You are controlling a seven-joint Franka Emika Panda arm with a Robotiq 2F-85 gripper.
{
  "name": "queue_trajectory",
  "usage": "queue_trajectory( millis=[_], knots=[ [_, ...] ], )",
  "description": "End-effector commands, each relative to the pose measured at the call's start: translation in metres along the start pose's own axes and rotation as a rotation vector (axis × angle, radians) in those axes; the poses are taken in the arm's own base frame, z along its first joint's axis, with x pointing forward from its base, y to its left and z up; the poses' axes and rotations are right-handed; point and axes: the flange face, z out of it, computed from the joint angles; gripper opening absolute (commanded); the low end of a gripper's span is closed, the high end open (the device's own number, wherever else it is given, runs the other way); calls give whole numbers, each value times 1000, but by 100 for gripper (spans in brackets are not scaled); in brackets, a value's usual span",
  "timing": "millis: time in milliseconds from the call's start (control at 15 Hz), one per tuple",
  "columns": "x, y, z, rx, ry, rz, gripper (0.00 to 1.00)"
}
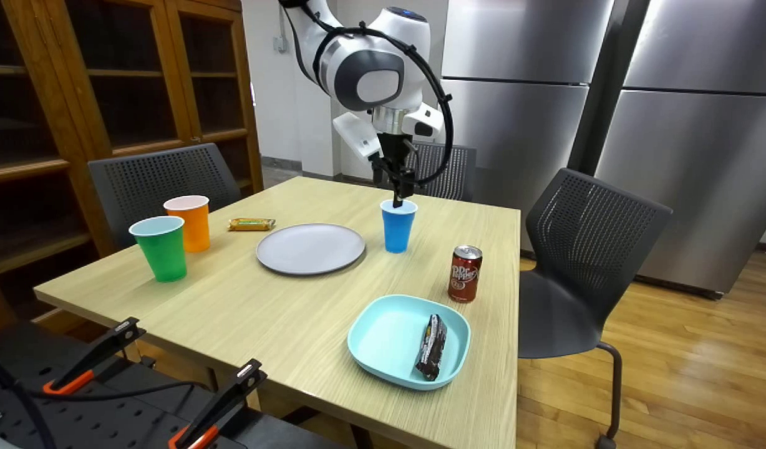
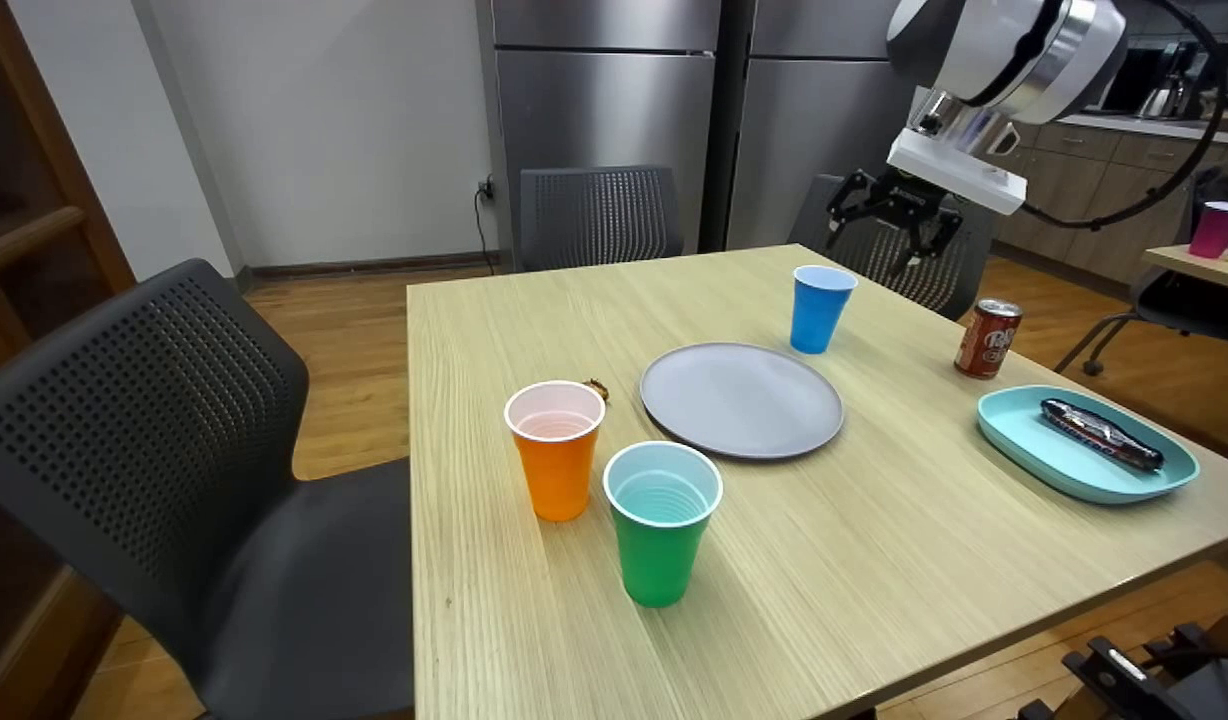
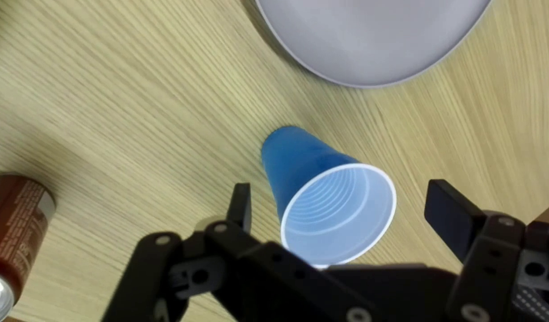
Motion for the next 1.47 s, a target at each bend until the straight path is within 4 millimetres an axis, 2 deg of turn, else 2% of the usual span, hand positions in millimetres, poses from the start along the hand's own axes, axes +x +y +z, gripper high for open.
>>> queue_trajectory(
  millis=[0, 733, 1400],
  knots=[
    [25, 3, 11, -32, 10, 85, 100],
    [55, 8, 53, -48, 0, 183, 100],
    [51, 18, 84, -86, -46, 196, 100]
  ],
)
